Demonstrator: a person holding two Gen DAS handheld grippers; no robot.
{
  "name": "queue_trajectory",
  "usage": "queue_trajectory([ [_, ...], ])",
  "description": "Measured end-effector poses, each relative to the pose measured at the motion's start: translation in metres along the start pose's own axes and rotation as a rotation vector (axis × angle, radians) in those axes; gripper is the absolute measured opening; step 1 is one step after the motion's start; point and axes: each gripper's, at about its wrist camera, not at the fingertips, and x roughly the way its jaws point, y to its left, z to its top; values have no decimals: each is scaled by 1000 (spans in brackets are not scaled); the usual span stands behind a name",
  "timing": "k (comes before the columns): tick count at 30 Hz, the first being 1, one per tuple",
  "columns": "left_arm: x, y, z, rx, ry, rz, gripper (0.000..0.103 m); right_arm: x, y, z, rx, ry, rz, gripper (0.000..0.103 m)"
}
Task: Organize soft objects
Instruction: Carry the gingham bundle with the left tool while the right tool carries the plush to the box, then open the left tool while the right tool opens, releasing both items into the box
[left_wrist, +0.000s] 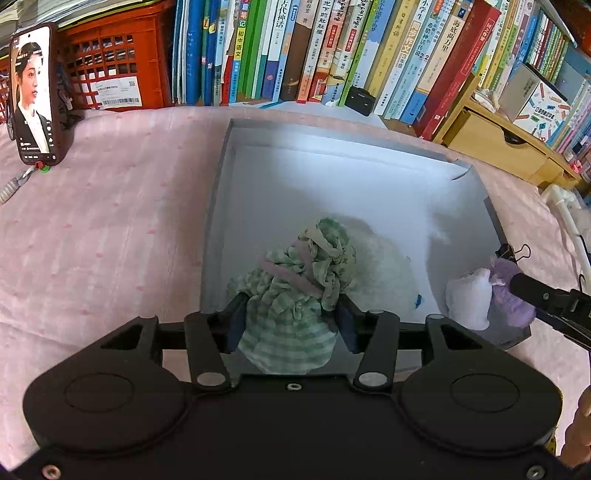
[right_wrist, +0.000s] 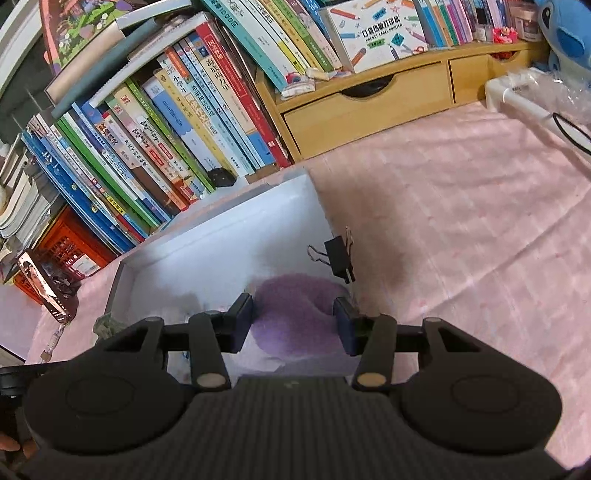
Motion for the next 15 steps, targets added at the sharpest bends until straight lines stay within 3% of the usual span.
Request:
queue_trajectory([
  [4,-2,0,0,3,-5,1,56,7,-3,-2,24,55,11,51],
  [8,-6,1,0,7,-20,5,59,7,1,-3,6,52,5,53],
  [11,-12,1,0,12,-43,6,74,7,2,-3,1,52,4,55],
  [15,-22,-1,-1,33,-75,11,79,4,2,-2,-2,46,15,68],
])
